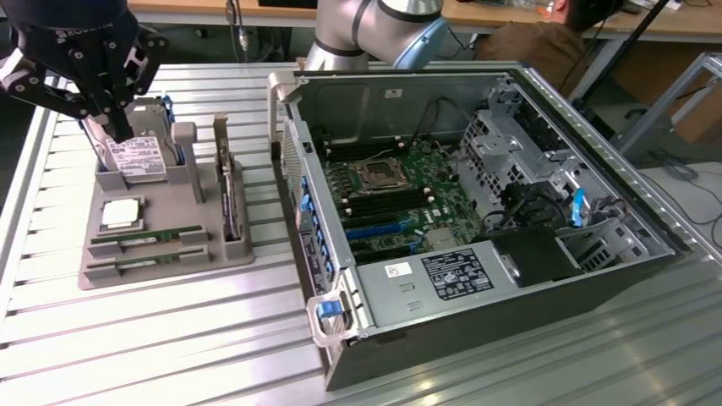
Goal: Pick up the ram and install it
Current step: 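Pick up the ram and move it above insertion slot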
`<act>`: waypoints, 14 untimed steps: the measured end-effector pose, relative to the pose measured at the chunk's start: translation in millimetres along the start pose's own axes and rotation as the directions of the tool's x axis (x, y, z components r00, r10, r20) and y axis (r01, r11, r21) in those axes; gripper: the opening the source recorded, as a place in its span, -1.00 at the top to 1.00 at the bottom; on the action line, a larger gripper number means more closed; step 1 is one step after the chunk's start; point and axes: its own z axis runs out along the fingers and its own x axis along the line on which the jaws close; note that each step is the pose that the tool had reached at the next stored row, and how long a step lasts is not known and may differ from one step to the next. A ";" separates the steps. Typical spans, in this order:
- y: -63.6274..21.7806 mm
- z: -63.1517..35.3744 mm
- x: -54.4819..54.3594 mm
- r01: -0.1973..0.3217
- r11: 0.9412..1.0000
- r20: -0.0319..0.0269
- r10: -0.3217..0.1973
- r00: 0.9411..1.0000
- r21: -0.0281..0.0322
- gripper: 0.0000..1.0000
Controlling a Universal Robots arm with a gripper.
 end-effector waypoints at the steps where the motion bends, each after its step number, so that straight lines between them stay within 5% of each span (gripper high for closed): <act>1: 0.0 0.0 0.0 0.006 1.000 0.000 -0.006 1.000 0.000 0.80; 14: 0.0 0.0 0.0 0.092 0.996 -0.005 -0.092 0.996 0.002 0.80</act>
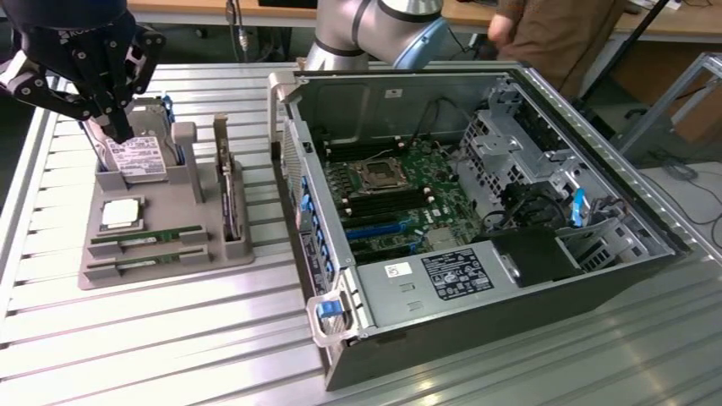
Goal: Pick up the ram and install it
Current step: 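Pick up the ram and move it above insertion slot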
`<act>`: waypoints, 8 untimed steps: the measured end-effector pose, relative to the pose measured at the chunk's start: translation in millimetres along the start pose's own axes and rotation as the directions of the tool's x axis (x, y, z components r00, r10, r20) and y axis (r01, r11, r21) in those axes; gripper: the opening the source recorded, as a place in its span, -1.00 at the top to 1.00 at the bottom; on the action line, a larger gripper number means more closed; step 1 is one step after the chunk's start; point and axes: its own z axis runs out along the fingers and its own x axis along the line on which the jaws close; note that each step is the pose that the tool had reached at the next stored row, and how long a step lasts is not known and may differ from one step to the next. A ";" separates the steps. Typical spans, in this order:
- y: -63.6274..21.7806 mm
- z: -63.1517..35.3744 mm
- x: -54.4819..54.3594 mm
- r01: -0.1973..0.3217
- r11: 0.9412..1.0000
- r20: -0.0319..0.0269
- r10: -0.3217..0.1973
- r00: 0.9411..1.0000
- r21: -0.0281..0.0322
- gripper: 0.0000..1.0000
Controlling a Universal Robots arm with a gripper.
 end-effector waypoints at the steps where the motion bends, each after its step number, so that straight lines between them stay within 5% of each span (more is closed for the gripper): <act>1: 0.0 0.0 0.0 0.006 1.000 -0.001 -0.006 1.000 0.000 0.80; 8: 0.0 0.0 0.0 0.049 0.999 -0.003 -0.049 0.999 0.001 0.80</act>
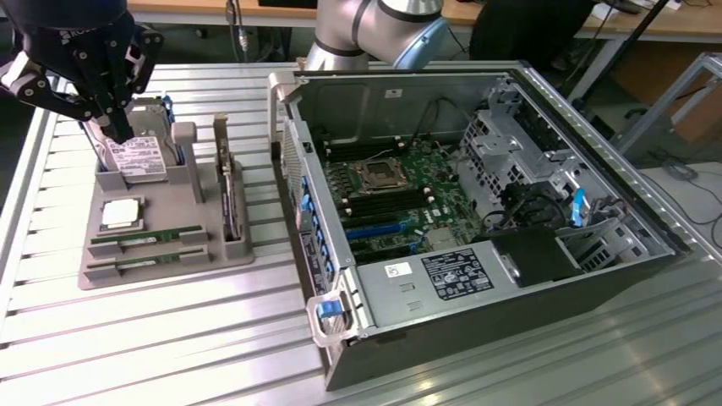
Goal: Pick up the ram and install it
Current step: 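Pick up the ram and move it above insertion slot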
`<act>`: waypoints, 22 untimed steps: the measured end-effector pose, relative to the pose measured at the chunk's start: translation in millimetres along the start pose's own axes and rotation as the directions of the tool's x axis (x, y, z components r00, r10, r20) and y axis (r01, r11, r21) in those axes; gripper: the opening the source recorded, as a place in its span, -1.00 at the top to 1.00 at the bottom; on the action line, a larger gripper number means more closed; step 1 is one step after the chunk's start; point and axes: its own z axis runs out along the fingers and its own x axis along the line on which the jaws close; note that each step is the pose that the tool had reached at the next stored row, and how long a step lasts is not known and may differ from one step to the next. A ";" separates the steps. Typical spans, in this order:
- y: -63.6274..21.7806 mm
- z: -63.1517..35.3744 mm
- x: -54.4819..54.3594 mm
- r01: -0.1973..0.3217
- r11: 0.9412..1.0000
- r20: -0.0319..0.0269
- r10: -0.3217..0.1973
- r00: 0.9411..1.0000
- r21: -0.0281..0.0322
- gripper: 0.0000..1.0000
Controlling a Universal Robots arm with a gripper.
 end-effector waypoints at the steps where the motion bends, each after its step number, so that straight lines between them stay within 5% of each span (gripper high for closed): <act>1: 0.0 0.0 0.0 0.006 1.000 0.000 -0.006 1.000 0.000 0.80; 13: 0.0 0.0 0.0 0.084 0.996 -0.005 -0.084 0.996 0.002 0.80; 22: 0.0 0.0 0.0 0.151 0.989 -0.010 -0.151 0.989 0.004 0.80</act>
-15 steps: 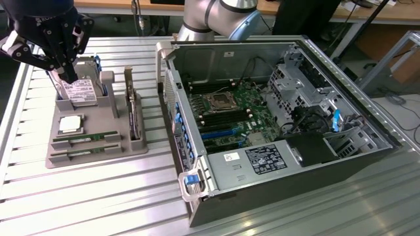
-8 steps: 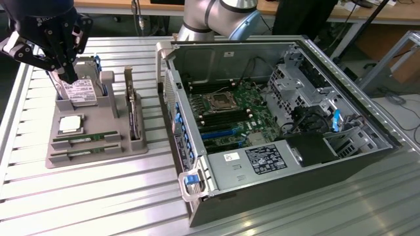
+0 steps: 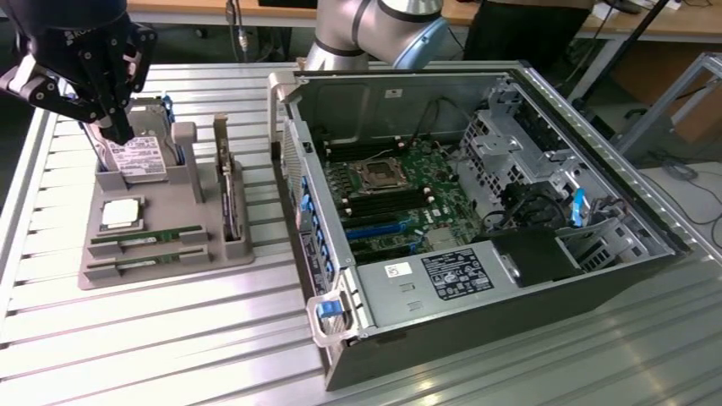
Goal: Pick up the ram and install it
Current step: 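Pick up the ram and move it above insertion slot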
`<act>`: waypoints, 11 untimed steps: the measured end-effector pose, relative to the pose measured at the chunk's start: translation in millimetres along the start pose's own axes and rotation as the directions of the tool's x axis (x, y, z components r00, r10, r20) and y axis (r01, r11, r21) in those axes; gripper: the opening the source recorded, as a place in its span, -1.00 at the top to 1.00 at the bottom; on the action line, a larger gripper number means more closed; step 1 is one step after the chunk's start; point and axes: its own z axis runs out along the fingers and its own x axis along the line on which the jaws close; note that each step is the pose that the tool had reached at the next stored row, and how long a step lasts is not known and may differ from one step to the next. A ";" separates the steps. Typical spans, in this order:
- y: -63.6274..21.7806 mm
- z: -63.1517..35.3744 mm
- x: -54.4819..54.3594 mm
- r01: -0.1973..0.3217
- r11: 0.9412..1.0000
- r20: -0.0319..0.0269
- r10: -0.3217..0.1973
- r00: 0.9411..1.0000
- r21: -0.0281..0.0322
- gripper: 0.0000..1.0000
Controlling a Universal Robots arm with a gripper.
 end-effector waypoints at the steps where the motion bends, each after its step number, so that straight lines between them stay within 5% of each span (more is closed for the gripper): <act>1: 0.0 0.0 0.0 0.008 1.000 -0.001 -0.008 1.000 0.000 0.80; 11: 0.0 0.0 0.0 0.087 0.996 -0.005 -0.087 0.996 0.002 0.80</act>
